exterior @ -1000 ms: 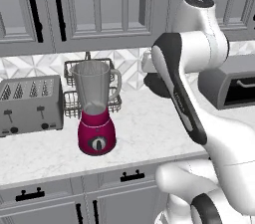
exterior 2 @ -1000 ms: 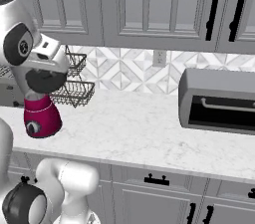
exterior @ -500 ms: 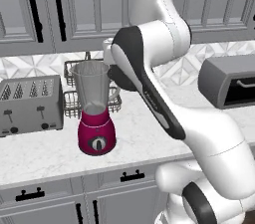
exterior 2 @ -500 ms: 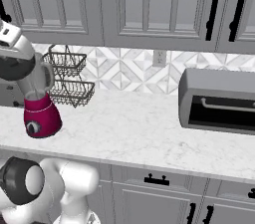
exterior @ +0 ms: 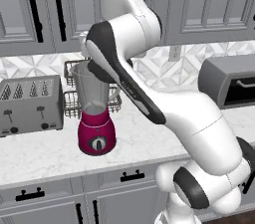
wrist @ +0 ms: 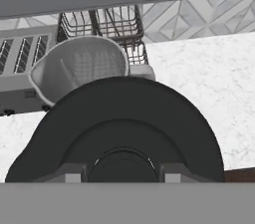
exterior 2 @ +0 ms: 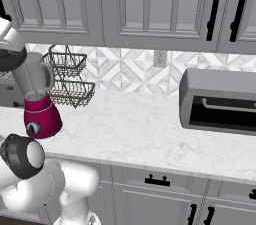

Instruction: Close the lid blender by securely placing the lid on top.

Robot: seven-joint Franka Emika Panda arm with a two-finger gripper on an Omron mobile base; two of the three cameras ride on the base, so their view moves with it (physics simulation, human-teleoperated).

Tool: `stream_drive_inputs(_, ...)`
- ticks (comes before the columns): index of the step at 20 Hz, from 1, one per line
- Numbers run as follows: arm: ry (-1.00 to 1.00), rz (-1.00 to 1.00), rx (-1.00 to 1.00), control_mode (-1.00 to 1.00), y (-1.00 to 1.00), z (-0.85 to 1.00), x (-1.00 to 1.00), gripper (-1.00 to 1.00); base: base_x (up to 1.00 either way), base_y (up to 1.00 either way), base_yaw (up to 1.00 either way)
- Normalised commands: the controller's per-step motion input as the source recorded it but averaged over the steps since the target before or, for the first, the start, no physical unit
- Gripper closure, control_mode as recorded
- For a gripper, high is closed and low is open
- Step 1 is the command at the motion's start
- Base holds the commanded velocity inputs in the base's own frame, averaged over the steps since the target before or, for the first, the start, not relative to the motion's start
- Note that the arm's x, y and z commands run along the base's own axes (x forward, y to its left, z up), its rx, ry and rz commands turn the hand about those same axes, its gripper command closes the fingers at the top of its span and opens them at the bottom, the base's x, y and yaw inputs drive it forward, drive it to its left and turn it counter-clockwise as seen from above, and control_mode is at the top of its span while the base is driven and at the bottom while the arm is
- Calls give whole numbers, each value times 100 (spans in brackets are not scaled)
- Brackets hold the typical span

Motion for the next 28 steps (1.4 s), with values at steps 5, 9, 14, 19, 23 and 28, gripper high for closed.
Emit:
stream_drive_inputs(5,-6,0,0,-100,22,0,38,100,0,0,0)
stream_drive_inputs(9,-4,-2,0,-100,5,0,29,100,0,0,0)
stream_drive_inputs(14,-1,-5,0,-100,2,0,25,100,0,0,0)
stream_drive_inputs(19,0,-6,0,-100,0,0,15,100,0,0,0)
stream_drive_inputs(23,-1,-4,0,-100,0,0,12,100,0,0,0)
stream_drive_inputs(28,-1,-3,0,-100,1,0,6,100,0,0,0)
